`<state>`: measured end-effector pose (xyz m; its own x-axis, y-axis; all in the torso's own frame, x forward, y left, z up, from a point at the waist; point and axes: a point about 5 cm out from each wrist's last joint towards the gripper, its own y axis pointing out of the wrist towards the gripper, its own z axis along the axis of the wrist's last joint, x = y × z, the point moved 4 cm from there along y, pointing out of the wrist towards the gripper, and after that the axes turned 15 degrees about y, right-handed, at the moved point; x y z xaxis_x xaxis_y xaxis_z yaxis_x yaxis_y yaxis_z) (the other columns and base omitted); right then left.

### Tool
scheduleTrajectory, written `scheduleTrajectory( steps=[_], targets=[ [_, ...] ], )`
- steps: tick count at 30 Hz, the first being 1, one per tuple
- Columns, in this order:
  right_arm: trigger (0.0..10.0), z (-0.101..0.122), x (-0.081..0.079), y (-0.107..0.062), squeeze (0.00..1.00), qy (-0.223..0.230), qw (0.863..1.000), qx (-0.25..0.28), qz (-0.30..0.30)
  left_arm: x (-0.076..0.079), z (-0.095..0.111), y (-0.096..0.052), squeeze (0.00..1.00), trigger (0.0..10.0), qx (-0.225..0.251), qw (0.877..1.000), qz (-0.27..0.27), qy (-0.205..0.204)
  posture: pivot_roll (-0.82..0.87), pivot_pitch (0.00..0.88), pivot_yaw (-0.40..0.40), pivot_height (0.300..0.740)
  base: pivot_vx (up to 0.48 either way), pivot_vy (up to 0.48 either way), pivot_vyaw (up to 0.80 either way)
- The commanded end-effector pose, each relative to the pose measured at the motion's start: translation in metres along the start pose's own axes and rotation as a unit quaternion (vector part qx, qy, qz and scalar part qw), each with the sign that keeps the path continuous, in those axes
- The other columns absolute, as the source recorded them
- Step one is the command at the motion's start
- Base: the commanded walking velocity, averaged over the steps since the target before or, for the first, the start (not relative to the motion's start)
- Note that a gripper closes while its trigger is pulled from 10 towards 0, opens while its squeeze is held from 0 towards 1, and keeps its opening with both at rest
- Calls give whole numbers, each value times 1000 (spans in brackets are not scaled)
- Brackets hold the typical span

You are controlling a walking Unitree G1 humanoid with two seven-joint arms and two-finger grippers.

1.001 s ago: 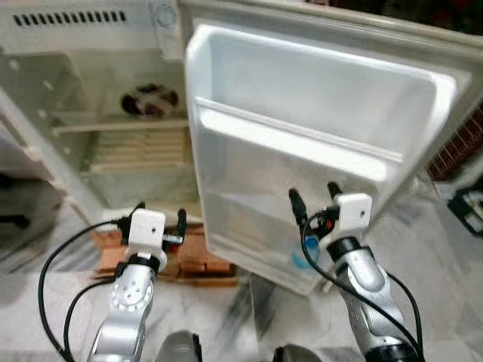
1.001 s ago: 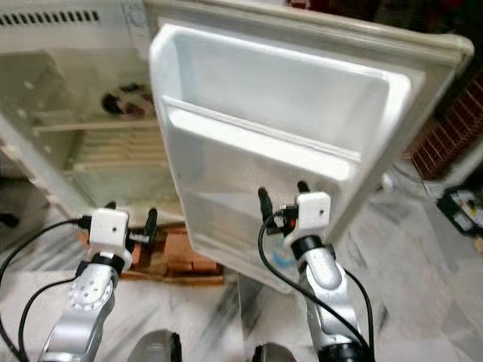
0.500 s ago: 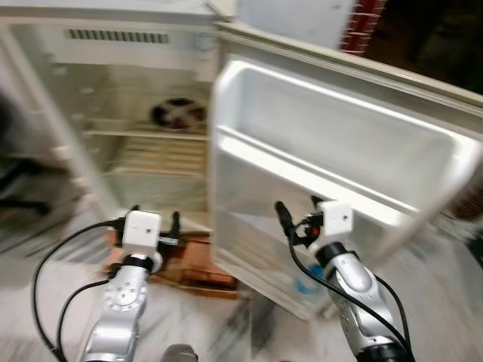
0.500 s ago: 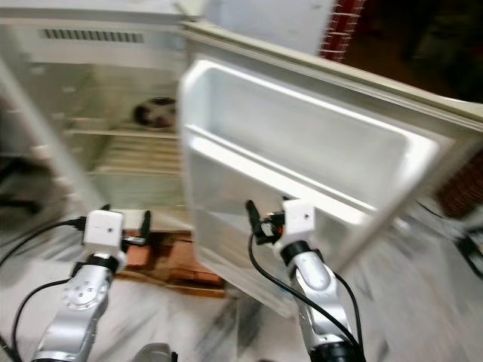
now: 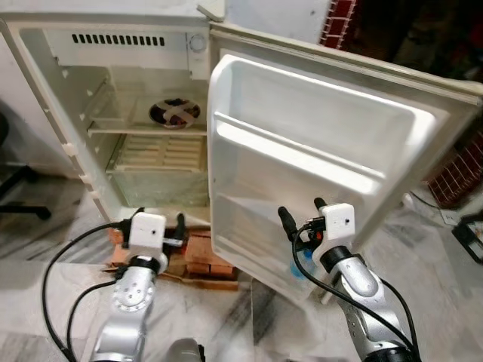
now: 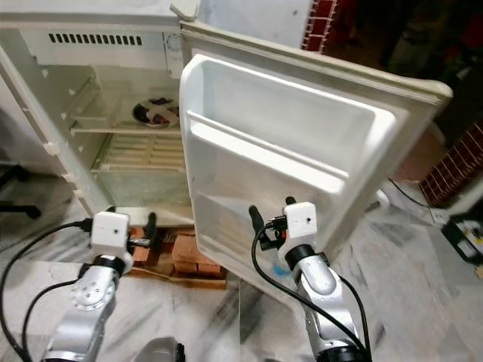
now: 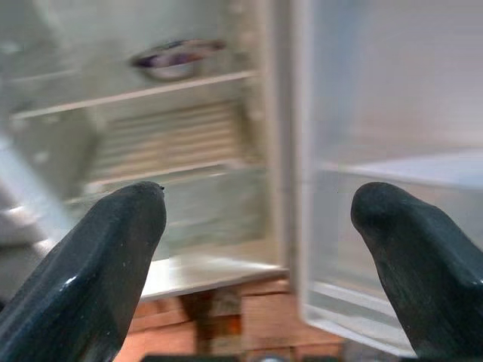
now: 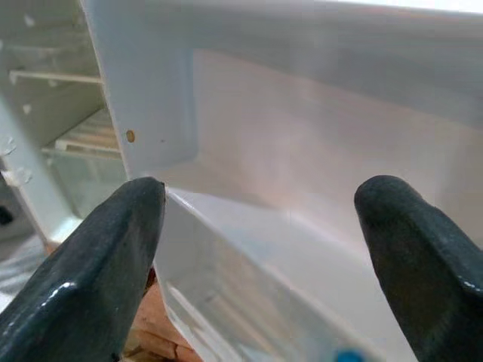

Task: Restocking fridge

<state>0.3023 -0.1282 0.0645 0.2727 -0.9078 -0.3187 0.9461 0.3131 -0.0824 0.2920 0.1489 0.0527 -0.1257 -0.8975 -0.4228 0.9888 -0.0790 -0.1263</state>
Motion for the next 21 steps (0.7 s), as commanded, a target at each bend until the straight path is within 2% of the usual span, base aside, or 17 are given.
scheduleTrajectory(
  steps=[1, 4, 10, 21],
  targets=[
    [10000, 2, 1, -1, 0, 7, 1000, 3, 4, -2, 0, 0, 0, 10000, 0, 1000, 1, 5, 9, 0, -30, 740, -349, 0, 0],
    [10000, 10, -2, -1, 0, 3, 1000, 22, 19, -2, 0, 1, 0, 10000, 0, 1000, 1, 6, 11, 0, -31, 740, -346, 0, 0],
    [10000, 12, 1, -1, 0, -5, 1000, 24, 16, -2, 0, 1, 0, 10000, -1, 1000, 1, 5, 12, 0, -33, 740, -334, 0, 0],
    [10000, 16, 11, 1, 0, -12, 999, 38, -21, -2, 0, 1, 0, 10000, 7, 1000, -11, 9, 11, 0, -27, 740, 0, 0, 0]
  ],
)
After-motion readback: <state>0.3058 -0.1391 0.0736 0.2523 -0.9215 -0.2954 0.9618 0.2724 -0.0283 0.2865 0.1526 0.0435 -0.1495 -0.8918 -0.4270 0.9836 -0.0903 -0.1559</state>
